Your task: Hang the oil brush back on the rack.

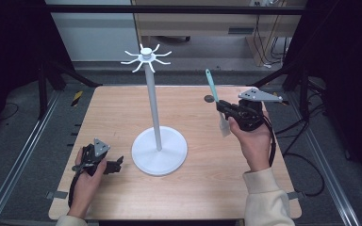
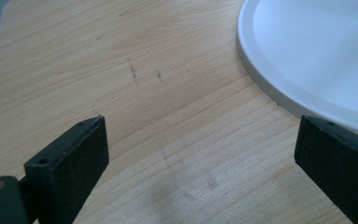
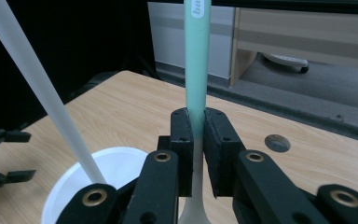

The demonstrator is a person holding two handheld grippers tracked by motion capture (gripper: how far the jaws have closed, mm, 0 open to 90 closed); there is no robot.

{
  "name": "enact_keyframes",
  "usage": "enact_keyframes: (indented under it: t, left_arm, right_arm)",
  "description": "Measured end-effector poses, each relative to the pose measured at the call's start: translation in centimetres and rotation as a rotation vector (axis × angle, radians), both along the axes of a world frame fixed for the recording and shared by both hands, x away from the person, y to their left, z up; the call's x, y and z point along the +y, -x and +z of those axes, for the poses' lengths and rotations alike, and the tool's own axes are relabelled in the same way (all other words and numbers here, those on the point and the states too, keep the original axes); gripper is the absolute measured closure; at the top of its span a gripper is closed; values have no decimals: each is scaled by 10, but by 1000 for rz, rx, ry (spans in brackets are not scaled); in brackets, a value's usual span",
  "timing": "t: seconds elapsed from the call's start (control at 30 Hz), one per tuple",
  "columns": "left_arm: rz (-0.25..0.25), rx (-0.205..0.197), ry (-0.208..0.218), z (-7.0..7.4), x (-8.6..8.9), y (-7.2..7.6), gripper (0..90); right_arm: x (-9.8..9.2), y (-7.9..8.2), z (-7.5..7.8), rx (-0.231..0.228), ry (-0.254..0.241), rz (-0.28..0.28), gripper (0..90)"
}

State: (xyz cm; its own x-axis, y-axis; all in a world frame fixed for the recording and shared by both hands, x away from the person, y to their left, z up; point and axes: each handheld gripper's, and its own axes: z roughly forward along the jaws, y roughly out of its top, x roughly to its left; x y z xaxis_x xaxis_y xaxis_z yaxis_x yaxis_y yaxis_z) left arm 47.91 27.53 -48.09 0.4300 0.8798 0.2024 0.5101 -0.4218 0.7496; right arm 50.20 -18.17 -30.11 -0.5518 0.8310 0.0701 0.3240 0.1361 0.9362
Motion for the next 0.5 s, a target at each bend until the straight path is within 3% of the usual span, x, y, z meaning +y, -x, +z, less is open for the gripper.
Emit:
enact_keyframes:
  t: [0.27,0.5]
  left_arm:
    - [-11,0,-2,1,-1,-1,25]
    - [-12,3,-5,0,-1,-1,25]
  right_arm:
    - [0,9,-3,-3,-10,1,825]
    - [1,19,0,-38,-29,8,826]
